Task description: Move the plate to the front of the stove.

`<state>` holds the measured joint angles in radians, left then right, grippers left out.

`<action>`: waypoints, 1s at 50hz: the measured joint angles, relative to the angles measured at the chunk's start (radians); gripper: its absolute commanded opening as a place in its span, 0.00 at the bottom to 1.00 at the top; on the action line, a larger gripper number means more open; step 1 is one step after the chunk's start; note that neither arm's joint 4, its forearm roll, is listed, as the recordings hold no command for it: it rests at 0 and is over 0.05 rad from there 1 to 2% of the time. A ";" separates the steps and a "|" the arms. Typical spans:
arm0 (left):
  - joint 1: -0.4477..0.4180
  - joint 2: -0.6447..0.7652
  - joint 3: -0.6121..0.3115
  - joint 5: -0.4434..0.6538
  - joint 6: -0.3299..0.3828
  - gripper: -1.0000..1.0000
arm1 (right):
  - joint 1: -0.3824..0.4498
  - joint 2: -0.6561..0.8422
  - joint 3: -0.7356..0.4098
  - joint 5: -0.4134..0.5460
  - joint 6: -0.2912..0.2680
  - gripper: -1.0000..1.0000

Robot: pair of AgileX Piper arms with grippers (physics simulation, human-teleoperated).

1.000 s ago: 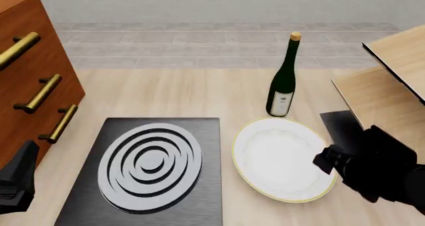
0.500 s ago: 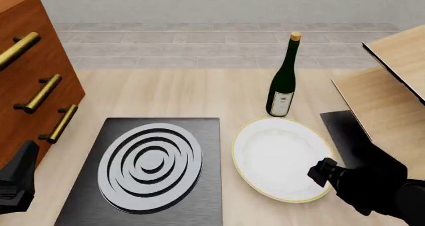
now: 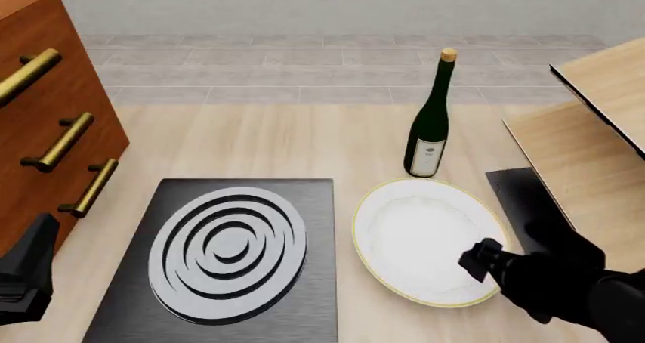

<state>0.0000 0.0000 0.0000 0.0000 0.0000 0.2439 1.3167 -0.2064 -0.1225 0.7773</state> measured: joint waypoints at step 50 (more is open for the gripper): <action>0.000 0.000 0.000 0.000 0.000 1.00 | 0.028 0.045 -0.002 -0.077 0.005 0.00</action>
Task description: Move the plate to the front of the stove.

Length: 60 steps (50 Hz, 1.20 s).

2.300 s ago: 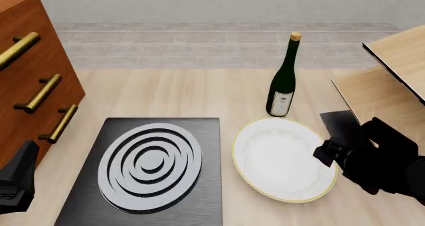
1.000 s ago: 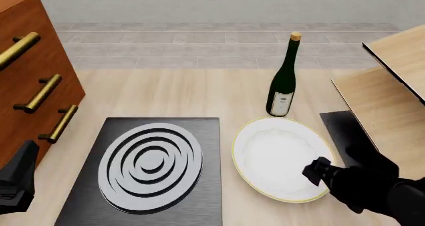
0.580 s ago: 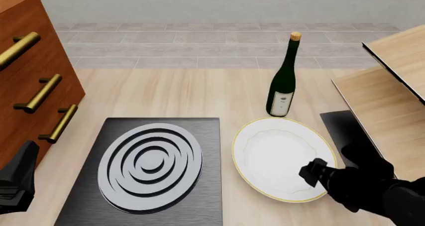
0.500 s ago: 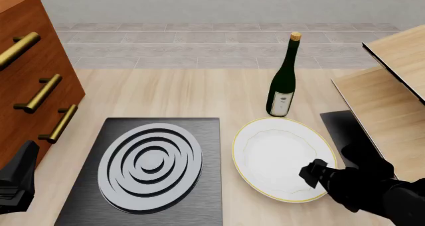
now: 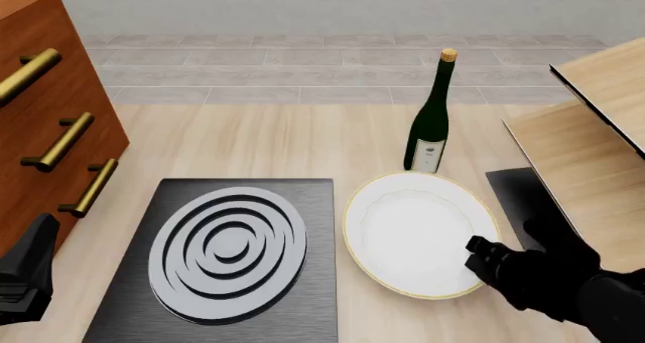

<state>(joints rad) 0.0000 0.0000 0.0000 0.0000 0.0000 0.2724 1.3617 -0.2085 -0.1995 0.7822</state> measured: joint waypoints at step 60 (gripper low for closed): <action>0.000 0.000 0.000 0.000 0.000 1.00 | -0.087 -0.451 -0.182 0.537 -0.134 0.00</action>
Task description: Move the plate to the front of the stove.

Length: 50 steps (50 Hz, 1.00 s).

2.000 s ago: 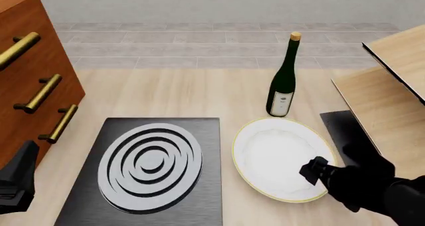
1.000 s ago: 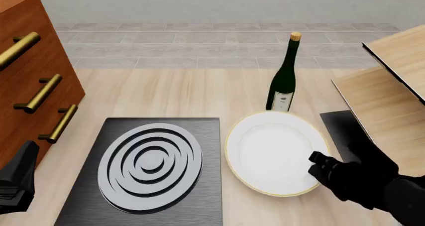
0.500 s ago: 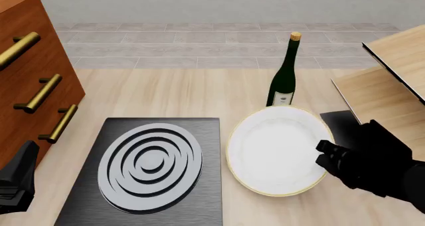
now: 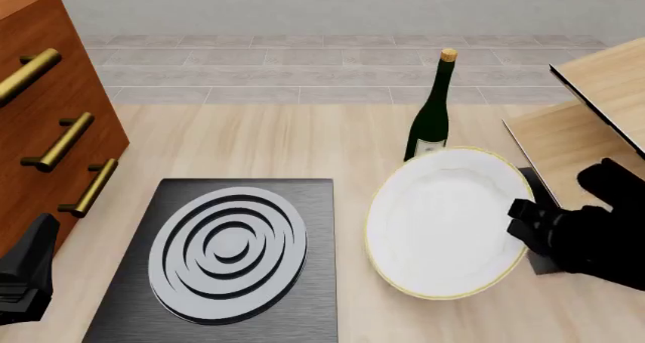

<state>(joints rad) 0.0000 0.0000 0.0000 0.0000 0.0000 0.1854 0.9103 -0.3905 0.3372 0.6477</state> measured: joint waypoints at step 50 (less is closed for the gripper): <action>0.000 0.000 0.000 0.000 0.000 1.00 | 0.171 0.080 -0.548 0.192 -0.137 0.00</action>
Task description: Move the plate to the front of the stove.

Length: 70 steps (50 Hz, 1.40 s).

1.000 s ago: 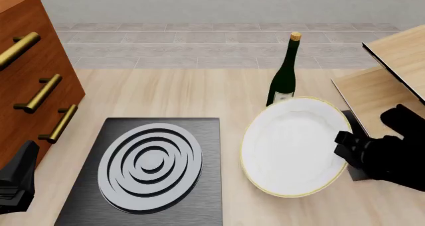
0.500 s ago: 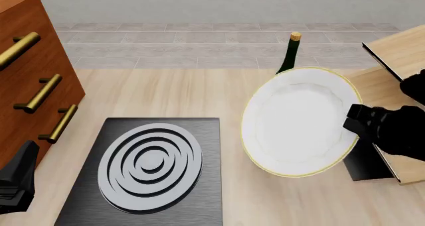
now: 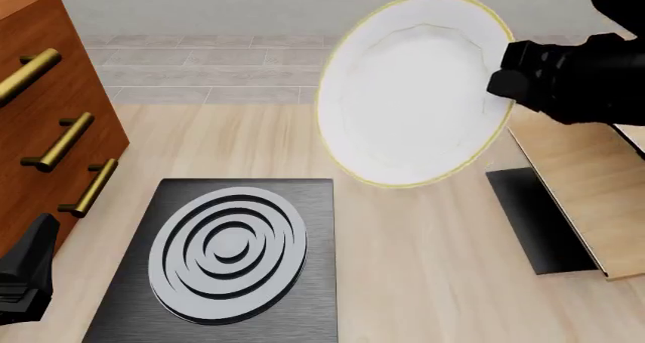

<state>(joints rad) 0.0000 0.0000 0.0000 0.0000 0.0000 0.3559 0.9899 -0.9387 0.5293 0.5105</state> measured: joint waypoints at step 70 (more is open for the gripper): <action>0.000 0.000 0.000 0.000 0.000 1.00 | 0.209 0.822 -0.492 -0.523 -0.032 0.00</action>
<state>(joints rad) 0.0000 0.0000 0.0000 0.0000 0.0000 0.5653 1.8121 -1.4303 0.0060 0.4785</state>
